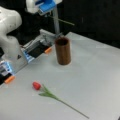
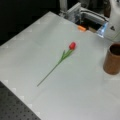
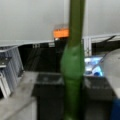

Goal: Flower insertion into a vase

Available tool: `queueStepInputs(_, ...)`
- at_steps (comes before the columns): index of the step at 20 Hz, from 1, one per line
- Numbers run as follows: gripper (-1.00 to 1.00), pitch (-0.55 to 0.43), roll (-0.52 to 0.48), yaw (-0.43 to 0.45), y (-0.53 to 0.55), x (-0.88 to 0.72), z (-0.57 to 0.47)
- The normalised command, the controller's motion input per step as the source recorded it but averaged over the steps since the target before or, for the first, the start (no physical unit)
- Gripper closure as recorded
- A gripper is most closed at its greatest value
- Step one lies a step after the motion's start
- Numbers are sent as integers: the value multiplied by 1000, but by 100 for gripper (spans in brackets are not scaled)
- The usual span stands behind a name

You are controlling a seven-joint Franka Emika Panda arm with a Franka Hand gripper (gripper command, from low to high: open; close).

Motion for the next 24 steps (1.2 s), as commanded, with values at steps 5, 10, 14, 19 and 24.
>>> queueStepInputs(5, 100, -83, 83, -103, 85, -255, -114)
queueStepInputs(10, 100, -83, 83, -103, 85, -255, -114)
queueStepInputs(14, 100, -83, 83, -103, 85, -255, -114)
queueStepInputs(19, 100, -83, 83, -103, 85, -255, -114)
queueStepInputs(24, 100, -83, 83, -103, 85, -255, -114)
